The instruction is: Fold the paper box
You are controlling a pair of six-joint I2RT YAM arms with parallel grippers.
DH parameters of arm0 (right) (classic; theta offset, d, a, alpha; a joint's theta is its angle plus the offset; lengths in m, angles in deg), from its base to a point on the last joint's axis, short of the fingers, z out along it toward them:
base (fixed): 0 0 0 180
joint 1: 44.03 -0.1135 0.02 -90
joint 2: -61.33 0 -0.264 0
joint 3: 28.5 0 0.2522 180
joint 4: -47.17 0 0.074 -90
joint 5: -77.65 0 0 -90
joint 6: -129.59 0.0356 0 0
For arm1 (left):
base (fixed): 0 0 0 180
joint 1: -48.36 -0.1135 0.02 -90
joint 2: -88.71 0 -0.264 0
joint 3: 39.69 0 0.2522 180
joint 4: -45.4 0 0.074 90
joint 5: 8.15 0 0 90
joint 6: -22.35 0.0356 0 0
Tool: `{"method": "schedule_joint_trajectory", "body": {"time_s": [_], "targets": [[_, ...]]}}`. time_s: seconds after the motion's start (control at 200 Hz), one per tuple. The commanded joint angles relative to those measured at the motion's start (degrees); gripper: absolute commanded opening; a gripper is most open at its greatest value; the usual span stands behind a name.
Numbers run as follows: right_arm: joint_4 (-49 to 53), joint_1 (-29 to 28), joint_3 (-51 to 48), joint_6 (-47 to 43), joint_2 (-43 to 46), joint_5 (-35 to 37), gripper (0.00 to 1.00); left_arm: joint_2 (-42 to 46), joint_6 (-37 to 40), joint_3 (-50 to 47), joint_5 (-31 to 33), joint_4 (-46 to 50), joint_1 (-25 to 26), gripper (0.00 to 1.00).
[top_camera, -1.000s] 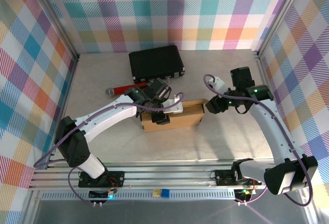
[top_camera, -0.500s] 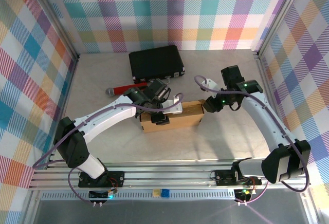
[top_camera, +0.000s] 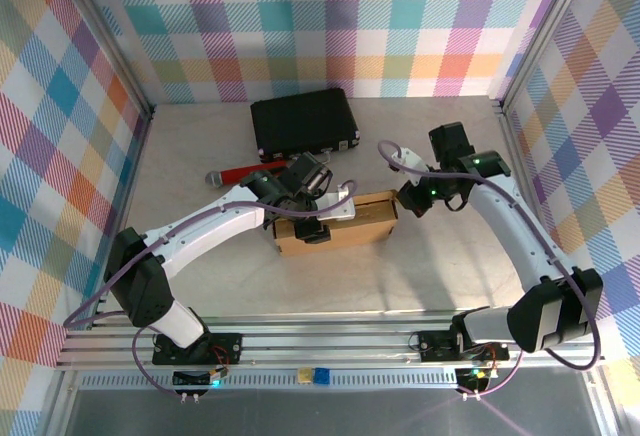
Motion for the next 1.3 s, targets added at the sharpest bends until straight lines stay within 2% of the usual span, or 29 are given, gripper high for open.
{"method": "schedule_joint_trajectory", "body": {"time_s": [0.0, 0.305, 0.765, 1.06, 1.295], "targets": [[0.56, -0.72, 1.96, 2.68, -0.85, -1.13, 0.0, 1.1, -0.53, -0.45, 0.31, -0.85, -0.62, 0.61], [1.55, -1.36, 4.41, 11.98, -2.73, -0.14, 0.0, 0.32, -1.75, 0.13, 1.38, -1.3, -0.94, 0.61], [1.75, -1.77, 3.07, 27.58, -1.41, 2.48, 0.0, -1.34, -3.92, 2.25, 2.44, -1.06, -1.23, 0.63], [-2.23, -3.41, 0.42, 31.29, 1.08, 6.31, 0.0, -2.75, -6.89, 4.49, 3.33, -0.34, -2.07, 0.64], [-8.14, -3.51, -3.57, 34.38, 3.21, 6.36, 0.0, -3.95, -8.89, 5.86, 2.79, 0.46, -2.88, 0.65]]}}
